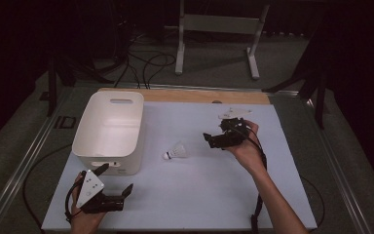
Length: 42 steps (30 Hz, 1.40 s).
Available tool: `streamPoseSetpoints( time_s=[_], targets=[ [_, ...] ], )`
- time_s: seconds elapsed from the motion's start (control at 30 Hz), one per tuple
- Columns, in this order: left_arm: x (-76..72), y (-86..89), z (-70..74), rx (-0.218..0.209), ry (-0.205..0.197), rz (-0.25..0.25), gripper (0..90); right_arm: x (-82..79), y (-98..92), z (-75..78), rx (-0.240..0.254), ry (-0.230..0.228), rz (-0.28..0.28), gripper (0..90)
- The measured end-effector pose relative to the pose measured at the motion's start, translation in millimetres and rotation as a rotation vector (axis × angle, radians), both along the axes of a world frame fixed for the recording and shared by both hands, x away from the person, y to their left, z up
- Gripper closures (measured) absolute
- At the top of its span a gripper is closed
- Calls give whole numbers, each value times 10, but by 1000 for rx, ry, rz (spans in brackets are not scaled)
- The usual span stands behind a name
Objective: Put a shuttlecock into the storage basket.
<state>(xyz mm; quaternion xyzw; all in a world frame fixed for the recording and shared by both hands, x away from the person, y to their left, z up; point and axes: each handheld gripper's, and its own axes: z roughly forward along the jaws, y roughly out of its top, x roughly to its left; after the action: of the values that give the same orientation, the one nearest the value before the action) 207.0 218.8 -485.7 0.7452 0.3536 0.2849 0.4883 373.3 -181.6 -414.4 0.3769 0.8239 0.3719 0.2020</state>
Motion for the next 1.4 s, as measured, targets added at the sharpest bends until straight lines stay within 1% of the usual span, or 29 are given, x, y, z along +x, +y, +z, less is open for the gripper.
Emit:
streamPoseSetpoints(
  time_s=[0.27, 0.63, 0.9, 0.93, 1.17, 1.4],
  targets=[
    [1, -1, 0, 0, 1, 0, 4, -22, -77, -54, 3, 17, -19, 96],
    [1, -3, 1, 0, 0, -1, 3, -36, -132, -71, -7, 18, -27, 95],
    [4, -5, -1, 0, 1, 0, 3, -58, -213, -164, -5, 34, -44, 96],
    [4, -5, -1, 1, 1, -1, 3, -64, -239, -194, -9, 44, -49, 96],
    [3, -6, 0, 2, 1, -1, 4, -90, -311, -283, -8, 61, -63, 96],
    [5, -7, -1, 1, 1, 0, 3, -101, -389, -327, -10, 71, -79, 96]
  ],
)
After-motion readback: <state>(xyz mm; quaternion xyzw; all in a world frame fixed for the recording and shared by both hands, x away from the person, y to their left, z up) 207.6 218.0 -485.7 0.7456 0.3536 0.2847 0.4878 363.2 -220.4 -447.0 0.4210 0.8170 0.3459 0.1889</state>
